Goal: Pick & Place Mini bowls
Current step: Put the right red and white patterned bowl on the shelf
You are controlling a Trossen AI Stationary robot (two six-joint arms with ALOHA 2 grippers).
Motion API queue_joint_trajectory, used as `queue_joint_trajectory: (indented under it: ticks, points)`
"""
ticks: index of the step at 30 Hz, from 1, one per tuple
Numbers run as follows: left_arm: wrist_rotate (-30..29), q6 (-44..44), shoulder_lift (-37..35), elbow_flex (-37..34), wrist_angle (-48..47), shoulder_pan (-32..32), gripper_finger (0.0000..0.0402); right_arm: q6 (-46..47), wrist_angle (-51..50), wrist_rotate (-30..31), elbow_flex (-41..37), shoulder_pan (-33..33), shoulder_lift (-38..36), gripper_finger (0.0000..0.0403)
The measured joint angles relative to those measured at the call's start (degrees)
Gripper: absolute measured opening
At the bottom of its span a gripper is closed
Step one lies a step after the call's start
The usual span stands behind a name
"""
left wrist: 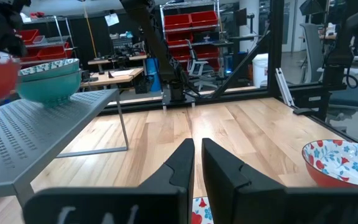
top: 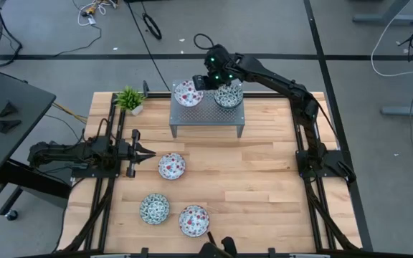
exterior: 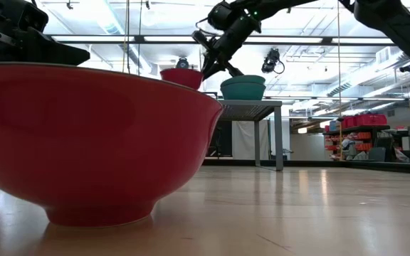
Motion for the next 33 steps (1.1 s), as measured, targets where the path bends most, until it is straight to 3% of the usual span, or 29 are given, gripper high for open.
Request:
queue_joint_trajectory:
  ticks: [20,33]
  points:
    - [0.0,0.0,0.0,0.0,0.0,0.0,0.0037,-4.9,-0.6,3.5,0.1,-0.2,-7.3,0.0]
    - [0.0,0.0,0.0,0.0,0.0,0.0,0.0037,-15.7,-1.7,11.9,0.1,-0.1,-16.1,0.0]
